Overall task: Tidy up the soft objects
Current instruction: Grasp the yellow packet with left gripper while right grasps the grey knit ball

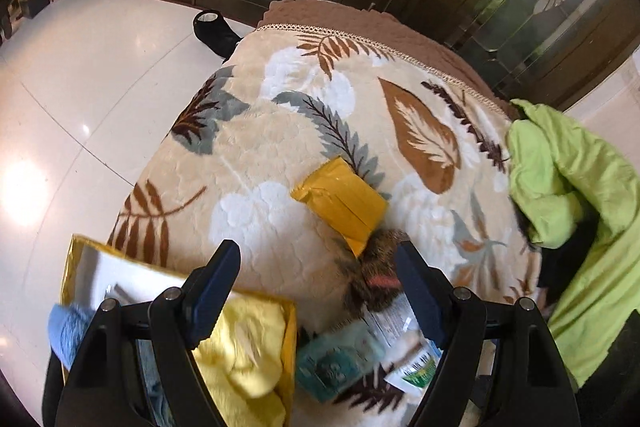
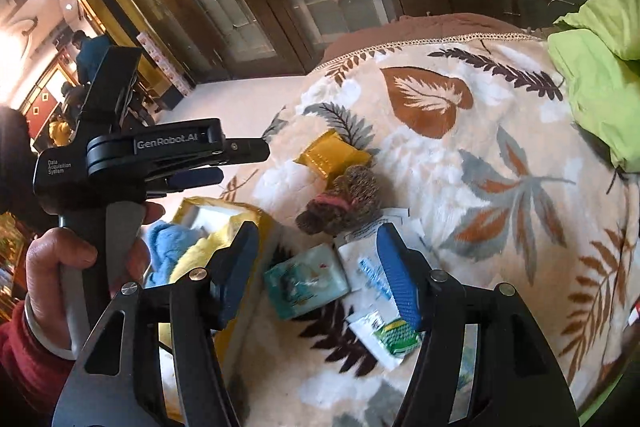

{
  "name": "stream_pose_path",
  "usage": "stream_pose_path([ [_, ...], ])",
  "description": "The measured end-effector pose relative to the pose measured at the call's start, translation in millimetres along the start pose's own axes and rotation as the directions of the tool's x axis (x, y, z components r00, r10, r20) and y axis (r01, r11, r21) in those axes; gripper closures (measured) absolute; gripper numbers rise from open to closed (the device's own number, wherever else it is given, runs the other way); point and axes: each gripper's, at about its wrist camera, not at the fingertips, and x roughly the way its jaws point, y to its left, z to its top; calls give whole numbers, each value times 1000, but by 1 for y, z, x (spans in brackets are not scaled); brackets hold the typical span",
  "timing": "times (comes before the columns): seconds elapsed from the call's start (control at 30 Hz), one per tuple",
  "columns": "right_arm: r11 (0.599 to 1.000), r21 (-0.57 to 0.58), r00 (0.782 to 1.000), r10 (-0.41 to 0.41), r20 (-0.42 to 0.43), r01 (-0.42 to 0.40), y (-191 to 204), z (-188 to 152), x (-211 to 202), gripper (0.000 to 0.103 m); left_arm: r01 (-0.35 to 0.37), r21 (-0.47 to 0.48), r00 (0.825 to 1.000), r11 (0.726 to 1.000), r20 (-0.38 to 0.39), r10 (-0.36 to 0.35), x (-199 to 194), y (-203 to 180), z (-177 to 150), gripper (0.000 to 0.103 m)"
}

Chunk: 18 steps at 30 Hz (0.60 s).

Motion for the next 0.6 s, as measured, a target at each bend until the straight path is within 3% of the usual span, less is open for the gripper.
stream_pose_path([
  [0.33, 1000, -6, 998, -22, -53, 22, -5, 12, 37, 41, -49, 6, 998, 999, -29, 49, 34, -7, 16, 23],
  [0.6, 997, -19, 987, -83, -135, 81, -6, 23, 84, 41, 4, -81, 995, 997, -96, -12, 63, -8, 29, 23],
])
